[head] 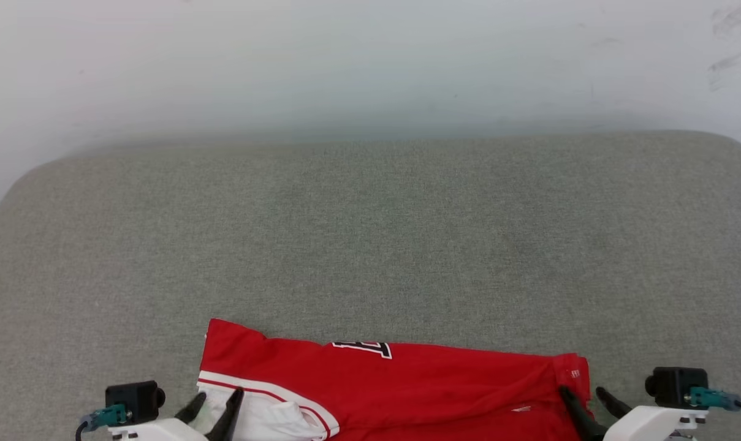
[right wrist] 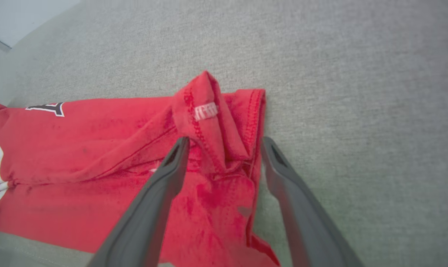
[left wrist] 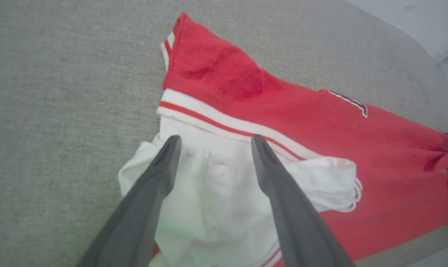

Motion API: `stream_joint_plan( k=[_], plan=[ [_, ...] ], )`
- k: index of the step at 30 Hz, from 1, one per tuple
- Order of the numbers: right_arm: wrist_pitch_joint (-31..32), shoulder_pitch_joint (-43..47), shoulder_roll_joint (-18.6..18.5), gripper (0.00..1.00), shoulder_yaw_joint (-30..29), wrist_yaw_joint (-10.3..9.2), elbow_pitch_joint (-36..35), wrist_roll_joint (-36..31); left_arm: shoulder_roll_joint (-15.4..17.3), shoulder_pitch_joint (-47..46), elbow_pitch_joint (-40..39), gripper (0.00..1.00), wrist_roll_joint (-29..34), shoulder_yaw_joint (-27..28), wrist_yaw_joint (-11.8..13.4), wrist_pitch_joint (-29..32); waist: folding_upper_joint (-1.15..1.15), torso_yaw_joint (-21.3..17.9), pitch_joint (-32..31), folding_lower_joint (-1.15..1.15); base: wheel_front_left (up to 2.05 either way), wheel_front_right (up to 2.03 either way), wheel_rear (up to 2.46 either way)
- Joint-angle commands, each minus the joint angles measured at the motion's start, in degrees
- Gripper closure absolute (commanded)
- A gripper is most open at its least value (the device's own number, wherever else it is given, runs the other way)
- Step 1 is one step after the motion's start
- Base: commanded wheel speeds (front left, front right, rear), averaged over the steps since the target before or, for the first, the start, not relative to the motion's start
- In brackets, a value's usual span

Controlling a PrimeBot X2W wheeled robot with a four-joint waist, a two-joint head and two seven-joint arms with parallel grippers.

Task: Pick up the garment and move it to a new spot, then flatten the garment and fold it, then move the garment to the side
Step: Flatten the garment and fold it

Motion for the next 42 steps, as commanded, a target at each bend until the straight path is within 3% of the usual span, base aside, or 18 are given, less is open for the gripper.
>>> stream_joint_plan(
  k=[1,9,19,28,39,40,41,42],
  plan=[
    [-0.3,1.1,0.1,0.00,-0.6,-0.05,-1.1,0.0,-0.4,-0.9,-0.1,0.00,0.8,0.6,0.3,-1.8,0.00,-0.2,-0.5,0.00,0.00,0.00,0.00],
    [5.0,3.3,-1.2,0.00,-5.0,-0.05,-7.9,-0.3,-1.7,-2.7,-2.2,0.00,6.8,2.5,2.3,-11.3,0.00,-0.3,-2.1,0.00,0.00,0.00,0.00],
    [17.5,1.6,-2.8,0.00,-7.2,-0.05,-10.8,-0.9,-6.0,-2.1,-9.2,0.00,18.7,8.7,4.7,-13.2,0.00,1.3,-1.7,0.00,0.00,0.00,0.00],
    [21.4,-0.9,-2.4,0.00,-4.9,-0.05,-7.0,-1.6,-9.3,-1.7,-13.0,0.00,25.3,11.9,3.2,-13.2,0.00,4.2,1.2,0.00,0.00,0.00,0.00],
    [23.6,-3.9,-1.0,0.00,-3.0,-0.05,1.6,-1.7,-11.3,-2.4,-13.1,0.00,27.9,13.5,1.6,-13.2,0.00,5.4,4.2,0.00,0.00,0.00,0.00],
    [24.4,-3.8,-0.5,0.13,-2.5,-0.05,2.6,-1.1,-11.5,-2.5,-13.0,0.00,28.0,13.7,1.3,-13.2,0.00,5.5,4.3,0.00,0.00,0.00,0.00],
    [24.9,-3.7,-0.1,0.51,-2.0,-0.03,3.4,-0.7,-11.8,-2.6,-12.9,0.00,28.2,13.9,1.2,-13.2,0.00,5.5,4.4,0.00,0.00,0.00,0.00],
    [25.3,-3.7,0.2,0.80,-1.4,-0.01,3.8,-0.3,-12.0,-2.5,-12.7,0.00,28.2,14.1,0.9,-13.2,0.00,5.6,4.4,0.00,0.00,0.00,0.00]
  ],
)
